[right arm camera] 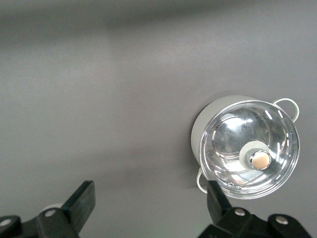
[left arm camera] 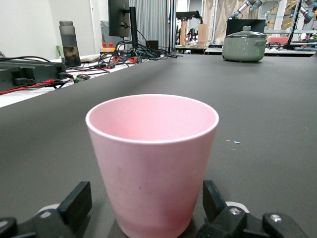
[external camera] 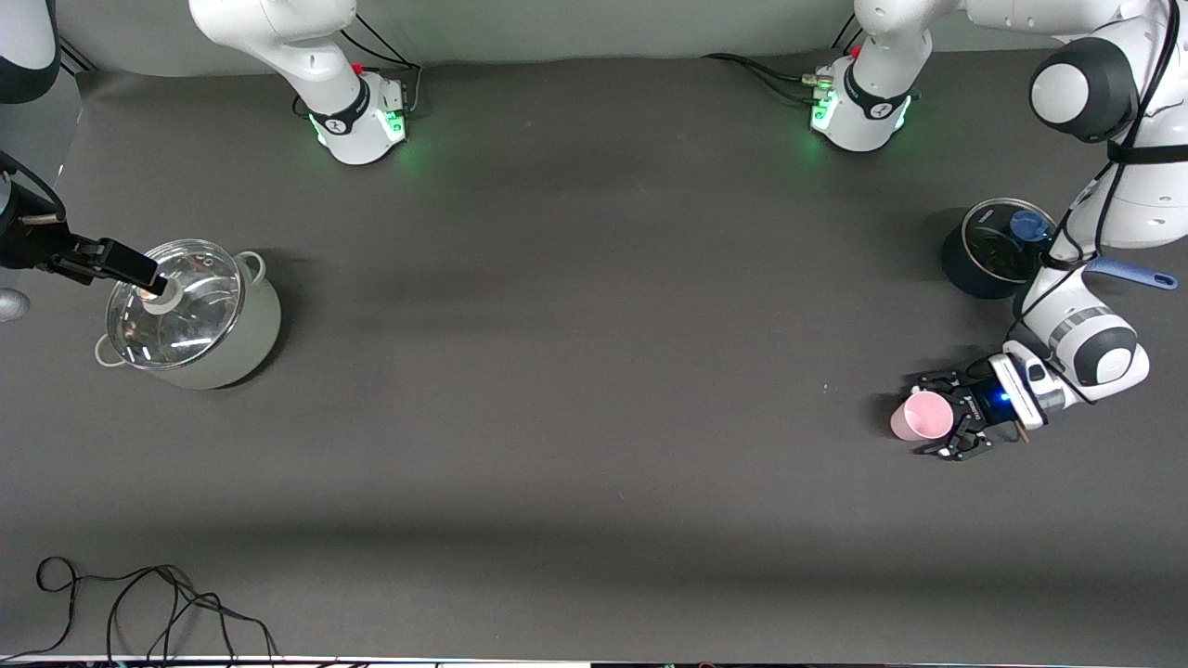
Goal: Transfer pink cup from left to right arm
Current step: 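Close the left gripper around the pink cup, then lift the cup with the left gripper while the right gripper approaches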
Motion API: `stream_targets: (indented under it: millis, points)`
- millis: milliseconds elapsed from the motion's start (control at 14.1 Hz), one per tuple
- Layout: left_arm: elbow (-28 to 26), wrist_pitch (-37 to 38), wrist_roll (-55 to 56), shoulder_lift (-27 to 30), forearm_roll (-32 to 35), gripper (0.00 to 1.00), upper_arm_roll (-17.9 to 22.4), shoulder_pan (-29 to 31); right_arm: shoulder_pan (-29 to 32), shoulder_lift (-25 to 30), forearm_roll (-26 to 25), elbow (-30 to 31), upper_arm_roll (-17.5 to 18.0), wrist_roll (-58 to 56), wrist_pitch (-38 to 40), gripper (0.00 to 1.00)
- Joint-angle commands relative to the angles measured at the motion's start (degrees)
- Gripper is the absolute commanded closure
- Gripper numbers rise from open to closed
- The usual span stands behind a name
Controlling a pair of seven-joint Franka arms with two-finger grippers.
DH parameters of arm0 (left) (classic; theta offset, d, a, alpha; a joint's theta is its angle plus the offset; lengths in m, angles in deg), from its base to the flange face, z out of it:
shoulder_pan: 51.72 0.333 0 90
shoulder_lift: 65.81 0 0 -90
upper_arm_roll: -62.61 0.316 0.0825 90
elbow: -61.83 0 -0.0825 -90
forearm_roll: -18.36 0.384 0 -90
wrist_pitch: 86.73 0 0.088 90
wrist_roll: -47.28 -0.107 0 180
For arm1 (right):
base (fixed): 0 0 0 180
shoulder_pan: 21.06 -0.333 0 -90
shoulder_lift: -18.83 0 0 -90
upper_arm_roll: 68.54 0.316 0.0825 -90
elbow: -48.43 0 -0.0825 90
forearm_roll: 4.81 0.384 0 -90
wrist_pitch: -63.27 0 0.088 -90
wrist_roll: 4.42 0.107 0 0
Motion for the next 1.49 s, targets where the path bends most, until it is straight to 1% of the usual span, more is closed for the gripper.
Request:
stream_targets:
  millis: [0,142,214,356,427,569,712,783,996,1068,1139,1281,1423]
  points:
    - [-0.6,-0.8,0.8,0.3,-1.2,0.06,-0.1,-0.5,-0.3,0.1,0.3,-0.7,-0.4,-0.6,0.6,0.00]
    - [-0.6,-0.8,0.7,0.4,-1.2,0.33,-0.2,-0.5,-0.3,0.1,0.3,-0.6,-0.4,-0.6,0.6,0.00]
    - [-0.6,-0.8,0.7,0.4,-1.2,0.36,-0.1,-0.5,-0.3,0.1,0.3,-0.6,-0.4,-0.6,0.6,0.00]
    - [-0.9,-0.8,0.8,0.5,-1.2,0.38,-0.2,-0.4,-0.3,0.1,0.3,-0.6,-0.4,-0.6,0.6,0.00]
    - [-1.0,-0.8,0.8,0.6,-1.3,0.44,-0.2,-0.3,-0.3,0.1,0.3,-0.6,-0.4,-0.6,0.6,0.00]
    - [-1.0,-1.0,1.0,0.8,-1.6,0.45,-0.2,-0.3,-0.3,0.1,0.3,-0.6,-0.4,-0.6,0.7,0.00]
    - [-0.7,-1.1,3.7,1.5,-1.6,0.48,-0.1,-0.5,-0.3,0.1,0.3,-0.7,-0.4,-0.6,0.6,0.00]
    - [-0.8,-2.1,5.2,2.3,-1.6,0.50,-0.2,-0.8,-0.3,0.1,0.3,-0.7,-0.4,-0.6,0.6,0.00]
    - [-1.9,-4.2,10.7,6.5,-2.1,0.51,-1.4,-2.0,-0.3,0.1,0.3,-0.7,-0.4,-0.6,0.6,0.00]
    - [-3.6,-6.9,12.3,9.0,-3.1,0.51,-2.7,-2.5,-0.3,0.1,0.3,-0.7,-0.4,-0.6,0.6,0.00]
    - [-5.2,-9.6,13.8,11.2,-3.9,0.51,-5.0,-2.6,-0.3,0.1,0.3,-0.7,-0.4,-0.6,0.6,0.00]
    - [-8.2,-15.3,15.0,15.4,-6.1,0.52,-9.9,-2.6,-0.3,0.1,0.3,-0.7,-0.5,-0.6,0.6,0.00]
    - [-11.5,-22.4,19.4,20.5,-8.6,0.57,-15.7,-2.7,-0.3,0.1,0.3,-0.7,-0.5,-0.6,0.6,0.00]
